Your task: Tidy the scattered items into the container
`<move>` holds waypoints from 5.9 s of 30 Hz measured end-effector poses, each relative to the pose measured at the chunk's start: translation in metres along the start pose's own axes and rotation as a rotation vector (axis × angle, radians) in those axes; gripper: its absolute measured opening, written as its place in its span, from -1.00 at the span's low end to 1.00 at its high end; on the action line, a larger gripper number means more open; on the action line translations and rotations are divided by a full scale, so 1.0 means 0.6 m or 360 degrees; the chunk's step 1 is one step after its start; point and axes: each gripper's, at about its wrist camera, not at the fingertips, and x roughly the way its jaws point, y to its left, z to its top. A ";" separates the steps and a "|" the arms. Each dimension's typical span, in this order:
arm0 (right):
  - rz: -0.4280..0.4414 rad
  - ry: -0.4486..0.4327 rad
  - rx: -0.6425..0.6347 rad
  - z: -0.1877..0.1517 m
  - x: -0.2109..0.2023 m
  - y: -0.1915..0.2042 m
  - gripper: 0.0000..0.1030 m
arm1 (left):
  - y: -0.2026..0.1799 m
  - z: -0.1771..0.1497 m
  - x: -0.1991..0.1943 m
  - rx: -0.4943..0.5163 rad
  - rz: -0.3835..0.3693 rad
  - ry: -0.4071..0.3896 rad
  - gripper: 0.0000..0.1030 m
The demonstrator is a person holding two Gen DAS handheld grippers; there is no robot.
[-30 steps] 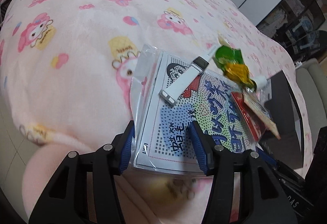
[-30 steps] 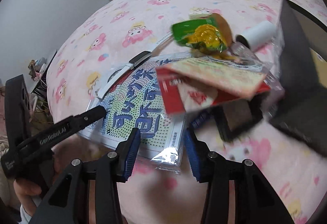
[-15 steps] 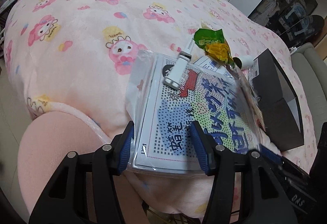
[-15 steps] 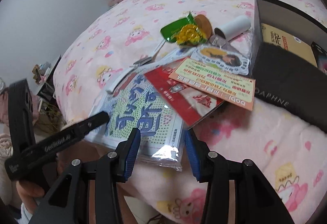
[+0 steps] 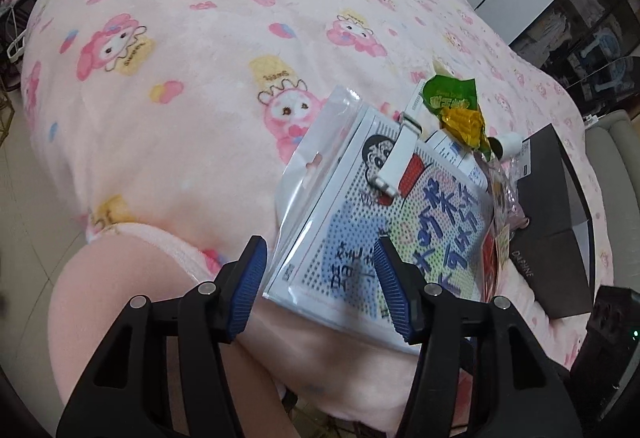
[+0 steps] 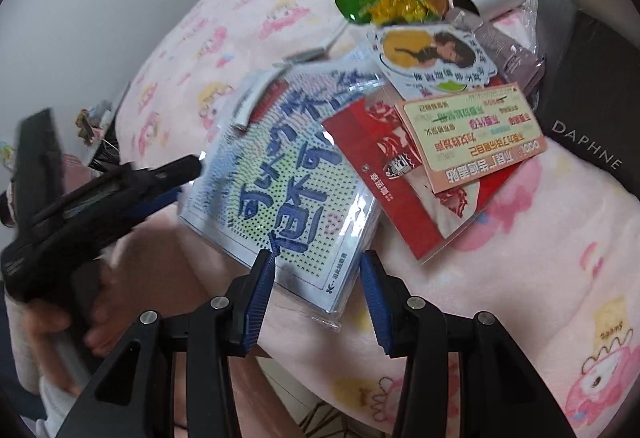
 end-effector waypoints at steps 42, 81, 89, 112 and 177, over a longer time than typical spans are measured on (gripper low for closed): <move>-0.0409 -0.0049 -0.0429 0.198 0.083 0.056 -0.19 | 0.059 0.068 0.050 -0.0107 -0.0247 -0.0157 -0.35; -0.0078 0.0102 -0.0330 0.174 0.117 0.047 0.22 | 0.066 0.097 0.096 -0.0185 -0.0091 -0.0159 0.02; 0.0056 0.0005 -0.0214 0.166 0.072 0.060 0.17 | 0.067 0.099 0.006 -0.0103 -0.0244 -0.0282 -0.08; 0.0566 -0.0098 0.0079 0.080 -0.023 0.062 0.17 | -0.010 0.070 -0.192 0.0197 -0.0219 -0.0561 -0.08; 0.0116 -0.0188 0.0253 -0.056 -0.083 -0.195 0.06 | -0.210 -0.090 0.025 0.0589 -0.0299 0.0167 0.04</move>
